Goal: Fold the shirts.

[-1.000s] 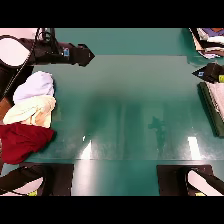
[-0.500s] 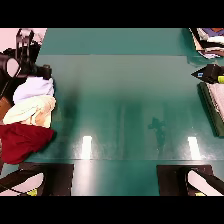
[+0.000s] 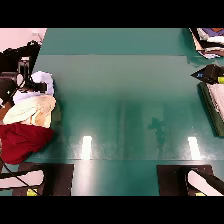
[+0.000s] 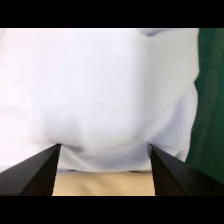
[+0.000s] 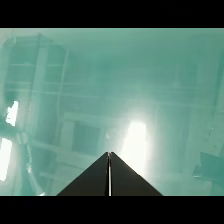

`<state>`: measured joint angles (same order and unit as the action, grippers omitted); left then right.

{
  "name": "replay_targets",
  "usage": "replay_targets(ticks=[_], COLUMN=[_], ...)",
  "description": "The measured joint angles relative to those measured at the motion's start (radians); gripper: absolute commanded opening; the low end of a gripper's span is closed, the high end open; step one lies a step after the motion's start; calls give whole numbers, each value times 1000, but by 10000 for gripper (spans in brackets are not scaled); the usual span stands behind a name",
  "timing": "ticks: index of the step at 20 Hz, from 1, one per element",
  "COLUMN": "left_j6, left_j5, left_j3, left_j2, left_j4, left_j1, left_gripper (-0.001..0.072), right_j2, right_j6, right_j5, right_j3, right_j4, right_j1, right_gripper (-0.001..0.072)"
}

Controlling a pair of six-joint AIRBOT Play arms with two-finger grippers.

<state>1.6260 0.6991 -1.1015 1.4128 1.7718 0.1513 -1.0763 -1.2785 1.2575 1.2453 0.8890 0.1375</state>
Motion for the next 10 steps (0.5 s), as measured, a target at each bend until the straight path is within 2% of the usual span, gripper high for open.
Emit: replay_targets(ticks=[1, 2, 7, 10], left_j6=[0, 0, 1, -1], left_j5=[-8, -8, 69, 140], left_j3=[0, -3, -89, -209], left_j2=[6, 11, 6, -77], left_j4=[0, 0, -2, -5], left_j1=[2, 5, 8, 2], left_gripper=[207, 32, 21, 21], right_j2=[0, 0, 0, 0], right_j6=[0, 0, 0, 0], right_j5=[1, 1, 2, 2], right_j3=[0, 0, 0, 24], right_j4=[0, 0, 0, -2], right_j1=[0, 0, 0, 0], right_gripper=[16, 16, 16, 16])
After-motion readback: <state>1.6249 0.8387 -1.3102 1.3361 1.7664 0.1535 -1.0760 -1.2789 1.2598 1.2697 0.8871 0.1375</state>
